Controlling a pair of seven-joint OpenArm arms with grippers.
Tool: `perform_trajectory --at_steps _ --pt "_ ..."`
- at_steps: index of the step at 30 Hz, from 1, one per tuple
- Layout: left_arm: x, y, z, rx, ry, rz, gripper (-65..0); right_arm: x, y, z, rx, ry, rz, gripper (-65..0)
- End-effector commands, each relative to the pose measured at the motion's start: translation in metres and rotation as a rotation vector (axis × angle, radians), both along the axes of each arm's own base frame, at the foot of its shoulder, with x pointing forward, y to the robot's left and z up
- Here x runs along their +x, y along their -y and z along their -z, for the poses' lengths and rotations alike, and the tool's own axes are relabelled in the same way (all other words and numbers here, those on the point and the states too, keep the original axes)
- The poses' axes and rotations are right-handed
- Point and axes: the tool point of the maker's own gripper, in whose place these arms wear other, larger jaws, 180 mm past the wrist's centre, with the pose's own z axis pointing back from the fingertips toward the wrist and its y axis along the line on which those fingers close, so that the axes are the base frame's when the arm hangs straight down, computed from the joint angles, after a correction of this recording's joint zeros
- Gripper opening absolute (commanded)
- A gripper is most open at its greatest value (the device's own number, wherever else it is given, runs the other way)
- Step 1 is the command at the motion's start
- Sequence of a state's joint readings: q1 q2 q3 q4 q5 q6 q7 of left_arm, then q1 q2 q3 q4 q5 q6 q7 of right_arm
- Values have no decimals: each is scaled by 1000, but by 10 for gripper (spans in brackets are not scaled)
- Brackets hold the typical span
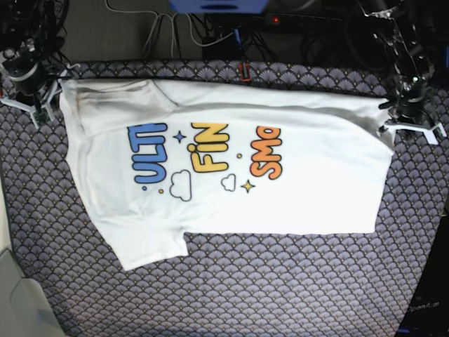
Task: Fold the T-shirt properly
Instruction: 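Open both grippers and release the shirt edge, then move the right gripper over the shirt toward the sleeve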
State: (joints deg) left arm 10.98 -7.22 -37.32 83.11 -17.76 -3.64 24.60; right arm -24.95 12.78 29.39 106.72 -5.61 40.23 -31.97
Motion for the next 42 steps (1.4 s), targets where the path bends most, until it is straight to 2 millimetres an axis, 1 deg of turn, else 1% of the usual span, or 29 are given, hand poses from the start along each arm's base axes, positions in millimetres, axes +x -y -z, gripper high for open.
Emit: perform_trajectory --at_steps 1,3,5,10,11,13,15,20,22,23,26,30,33,35,37,39,41,42 --pt "7 -3 -16 32 49 11 -649 8 4 -14 -19 48 -1 -552" --pt "-1 -5 -15 40 37 15 -649 14 0 -21 -19 75 -6 -573" --pt "-8 -4 -19 56 33 23 -649 15 -6 -23 -17 79 -22 -578" --pt "-23 1 -29 100 21 61 -649 19 -41 -16 37 76 -85 -583" --pt "-25 4 -29 102 17 71 -649 17 -46 -13 46 69 -92 -590" --pt "-27 15 -22 94 -4 103 -649 16 -59 -8 73 60 -112 -614" --pt "-24 22 -20 99 -16 142 -649 17 -75 -4 99 53 -142 -646" --pt "-14 48 -14 104 -42 259 -649 18 -115 -1 146 44 -244 -650" --pt "-10 58 -15 111 -45 306 -649 10 -135 2 175 26 -286 -650" --pt "-13 60 -12 112 -58 320 -649 9 -143 1 184 28 -308 -650" --pt "-11 64 -11 134 -76 374 -649 2 -173 3 225 11 -382 -650" --pt "-8 66 -11 167 -100 436 -649 -8 -204 8 270 -14 -462 -650" --pt "-5 70 -11 182 -110 477 -649 -11 -217 8 288 -20 -492 -650" --pt "-3 78 -9 187 -117 514 -649 -9 -224 6 298 -13 -509 -650" --pt "-2 84 -7 191 -125 547 -649 -13 -234 7 313 -19 -534 -650" --pt "5 90 -9 208 -120 575 -649 -12 -245 5 326 -14 -563 -650" --pt "7 89 -6 244 -137 586 -649 -11 -255 4 332 -14 -590 -650" --pt "6 86 -3 269 -152 587 -649 -12 -257 6 336 -19 -595 -650"
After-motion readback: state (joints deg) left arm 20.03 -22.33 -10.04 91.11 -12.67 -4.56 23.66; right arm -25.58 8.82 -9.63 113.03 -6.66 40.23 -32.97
